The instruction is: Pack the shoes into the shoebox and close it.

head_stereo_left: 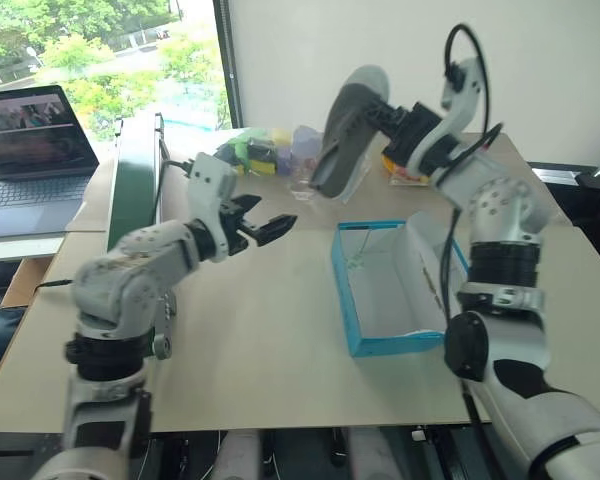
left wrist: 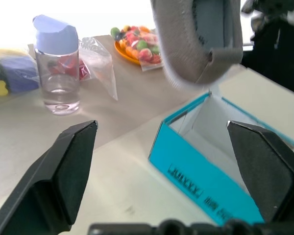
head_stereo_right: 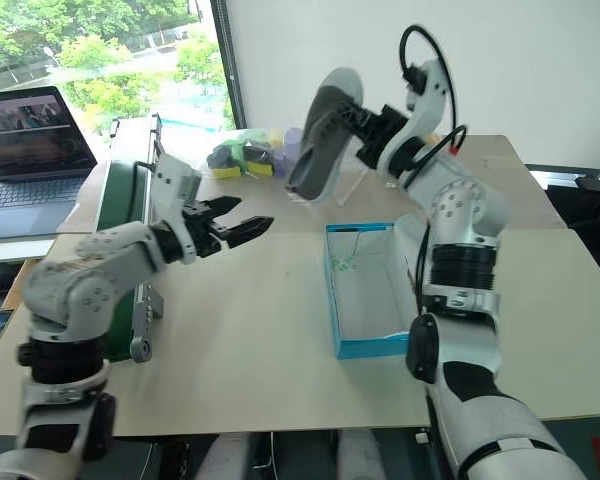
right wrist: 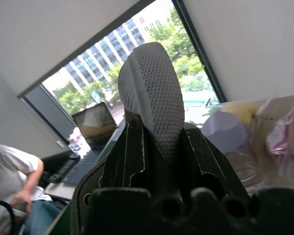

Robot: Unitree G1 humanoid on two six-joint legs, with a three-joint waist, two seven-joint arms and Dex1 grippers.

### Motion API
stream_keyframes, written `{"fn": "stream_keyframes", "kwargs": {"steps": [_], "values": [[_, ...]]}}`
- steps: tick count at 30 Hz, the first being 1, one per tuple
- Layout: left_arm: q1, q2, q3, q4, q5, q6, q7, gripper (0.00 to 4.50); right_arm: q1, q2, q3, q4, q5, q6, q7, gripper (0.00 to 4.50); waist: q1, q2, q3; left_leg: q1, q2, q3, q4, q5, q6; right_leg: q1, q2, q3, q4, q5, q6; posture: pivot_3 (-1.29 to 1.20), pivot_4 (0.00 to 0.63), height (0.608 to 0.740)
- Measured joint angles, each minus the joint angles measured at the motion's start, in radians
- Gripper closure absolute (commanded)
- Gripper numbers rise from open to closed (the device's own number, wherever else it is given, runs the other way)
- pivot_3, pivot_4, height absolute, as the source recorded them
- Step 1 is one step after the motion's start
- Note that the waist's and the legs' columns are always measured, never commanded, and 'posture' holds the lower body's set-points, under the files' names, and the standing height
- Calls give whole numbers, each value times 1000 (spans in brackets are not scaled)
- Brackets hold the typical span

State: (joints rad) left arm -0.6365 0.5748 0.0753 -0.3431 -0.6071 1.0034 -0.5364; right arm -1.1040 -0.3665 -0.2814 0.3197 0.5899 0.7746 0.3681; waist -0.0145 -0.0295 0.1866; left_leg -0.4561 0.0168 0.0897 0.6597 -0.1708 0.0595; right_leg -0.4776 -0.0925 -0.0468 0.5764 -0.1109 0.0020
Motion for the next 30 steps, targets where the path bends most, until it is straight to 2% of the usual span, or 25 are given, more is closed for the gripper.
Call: {"fn": "stream_keyframes", "kwargs": {"steps": [1, 5, 9, 14, 20, 30], "values": [[1, 24, -15, -9, 2, -2, -22, 0, -5, -28, 26, -6, -18, 10, 4, 4099, 0, 0, 0, 0, 0, 0, 0, 0, 0, 0, 0, 0, 0, -1, -1, 0, 150, 738], [15, 119, -138, -55, 37, -61, -151, 0, -8, -222, 272, -83, -149, 143, 91, 4099, 0, 0, 0, 0, 0, 1, 0, 0, -1, -1, -1, 0, -1, -1, -1, 0, 150, 738], [32, 196, -209, -97, 46, -103, -277, 0, 27, -324, 394, -141, -196, 278, 154, 4099, 0, 0, 0, -1, 0, 2, 0, -1, -1, -2, -1, 1, 0, -1, -2, 0, 150, 738], [33, 223, -262, -110, 73, -150, -355, 0, 114, -336, 421, -247, -192, 400, 170, 4099, -1, 0, 0, -1, 0, 2, 0, 0, -1, -3, 0, 1, 1, -1, -2, 0, 150, 738], [26, 218, -268, -68, 124, -192, -362, 0, 253, -252, 368, -360, -175, 537, 100, 4099, 3, 0, 0, -1, 0, 3, 1, 0, 0, -2, -1, 2, 1, -1, -1, 0, 150, 738], [26, 195, -275, -55, 143, -197, -357, 0, 330, -229, 369, -359, -243, 519, 23, 4099, 3, 0, 0, -1, -1, 3, 1, 0, 0, -2, -1, 2, 1, -1, -1, 0, 150, 738]]}}
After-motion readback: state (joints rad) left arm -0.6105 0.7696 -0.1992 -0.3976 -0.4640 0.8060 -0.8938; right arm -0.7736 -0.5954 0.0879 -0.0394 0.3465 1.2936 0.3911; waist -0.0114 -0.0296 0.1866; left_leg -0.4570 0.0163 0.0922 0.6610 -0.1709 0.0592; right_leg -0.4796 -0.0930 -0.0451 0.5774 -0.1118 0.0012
